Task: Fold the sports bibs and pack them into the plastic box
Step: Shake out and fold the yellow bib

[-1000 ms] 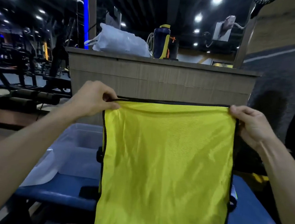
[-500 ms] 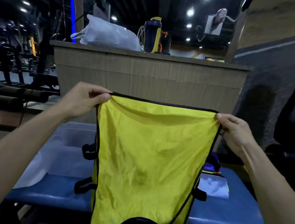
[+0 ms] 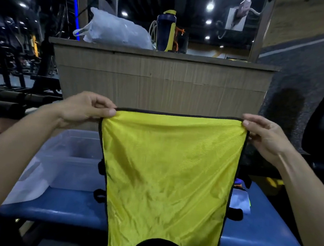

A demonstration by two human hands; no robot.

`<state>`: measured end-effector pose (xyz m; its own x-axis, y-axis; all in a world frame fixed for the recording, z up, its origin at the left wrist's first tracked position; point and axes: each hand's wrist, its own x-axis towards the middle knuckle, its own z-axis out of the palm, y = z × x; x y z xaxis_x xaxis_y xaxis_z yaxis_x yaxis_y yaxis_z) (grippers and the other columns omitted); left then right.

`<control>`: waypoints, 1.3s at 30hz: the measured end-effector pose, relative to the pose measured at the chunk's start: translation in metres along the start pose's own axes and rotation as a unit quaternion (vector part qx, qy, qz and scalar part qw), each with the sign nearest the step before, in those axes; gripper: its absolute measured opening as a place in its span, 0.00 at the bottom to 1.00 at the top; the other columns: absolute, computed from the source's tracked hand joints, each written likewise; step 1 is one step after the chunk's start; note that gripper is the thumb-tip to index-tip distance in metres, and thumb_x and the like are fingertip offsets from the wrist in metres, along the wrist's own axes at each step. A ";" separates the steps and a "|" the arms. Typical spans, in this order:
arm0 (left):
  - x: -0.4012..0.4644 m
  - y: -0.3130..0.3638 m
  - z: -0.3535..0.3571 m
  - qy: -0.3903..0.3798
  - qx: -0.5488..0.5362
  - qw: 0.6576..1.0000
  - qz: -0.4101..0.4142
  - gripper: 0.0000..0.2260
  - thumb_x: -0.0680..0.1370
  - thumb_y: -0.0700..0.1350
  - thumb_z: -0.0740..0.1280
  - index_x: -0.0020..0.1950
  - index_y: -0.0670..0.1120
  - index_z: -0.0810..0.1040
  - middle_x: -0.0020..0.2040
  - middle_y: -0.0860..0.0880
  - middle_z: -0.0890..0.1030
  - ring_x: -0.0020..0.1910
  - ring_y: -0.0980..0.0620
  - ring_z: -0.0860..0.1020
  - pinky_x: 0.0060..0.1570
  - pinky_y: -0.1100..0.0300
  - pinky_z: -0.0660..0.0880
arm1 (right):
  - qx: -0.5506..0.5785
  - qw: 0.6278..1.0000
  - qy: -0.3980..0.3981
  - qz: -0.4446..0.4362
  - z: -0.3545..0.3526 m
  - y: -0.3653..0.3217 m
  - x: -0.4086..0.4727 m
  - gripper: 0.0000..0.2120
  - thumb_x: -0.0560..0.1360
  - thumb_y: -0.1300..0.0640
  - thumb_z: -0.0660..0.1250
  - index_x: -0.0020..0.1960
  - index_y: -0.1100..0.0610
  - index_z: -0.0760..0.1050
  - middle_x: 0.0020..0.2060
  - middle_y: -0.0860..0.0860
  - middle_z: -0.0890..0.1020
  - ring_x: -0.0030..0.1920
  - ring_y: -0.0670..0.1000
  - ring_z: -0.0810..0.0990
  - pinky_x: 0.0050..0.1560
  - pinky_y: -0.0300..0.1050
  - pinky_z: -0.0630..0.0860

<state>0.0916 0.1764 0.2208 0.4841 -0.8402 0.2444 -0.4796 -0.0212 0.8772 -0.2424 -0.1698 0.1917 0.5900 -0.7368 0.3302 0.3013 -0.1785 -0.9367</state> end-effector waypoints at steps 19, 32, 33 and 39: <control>0.029 0.054 0.187 0.045 -0.114 0.991 -0.056 0.03 0.78 0.39 0.72 0.45 0.41 0.80 0.28 0.51 0.78 0.23 0.59 0.76 0.21 0.67 0.69 | -0.212 0.970 0.069 -0.101 0.133 0.028 -0.034 0.06 0.70 0.63 0.74 0.40 0.53 0.82 0.31 0.49 0.84 0.30 0.46 0.79 0.37 0.48 0.80; 0.030 0.055 0.192 0.022 -0.184 0.980 -0.076 0.05 0.79 0.39 0.71 0.52 0.37 0.82 0.38 0.45 0.85 0.33 0.53 0.84 0.32 0.59 0.81 | -0.354 0.917 0.064 -0.173 0.125 -0.003 -0.054 0.05 0.72 0.58 0.76 0.44 0.53 0.81 0.35 0.46 0.85 0.37 0.44 0.84 0.46 0.43 0.80; 0.030 0.056 0.192 0.015 -0.192 0.978 -0.081 0.05 0.80 0.39 0.70 0.52 0.37 0.82 0.38 0.45 0.84 0.33 0.52 0.84 0.32 0.59 0.81 | -0.375 0.905 0.060 -0.189 0.127 -0.005 -0.057 0.04 0.72 0.58 0.75 0.45 0.53 0.81 0.35 0.45 0.84 0.39 0.46 0.84 0.47 0.44 0.79; 0.024 0.069 0.185 -0.033 -0.278 0.958 -0.068 0.08 0.83 0.38 0.62 0.51 0.37 0.80 0.42 0.40 0.82 0.39 0.47 0.84 0.41 0.53 0.84 | -0.445 0.850 0.007 -0.280 0.130 -0.010 -0.069 0.07 0.72 0.56 0.74 0.49 0.52 0.79 0.37 0.44 0.83 0.43 0.48 0.82 0.47 0.46 0.78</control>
<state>-0.0650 0.0545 0.2104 0.4575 -0.8834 0.1019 0.0564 0.1432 0.9881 -0.1888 -0.0327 0.1938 0.5306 -0.3790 0.7582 -0.1579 -0.9230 -0.3508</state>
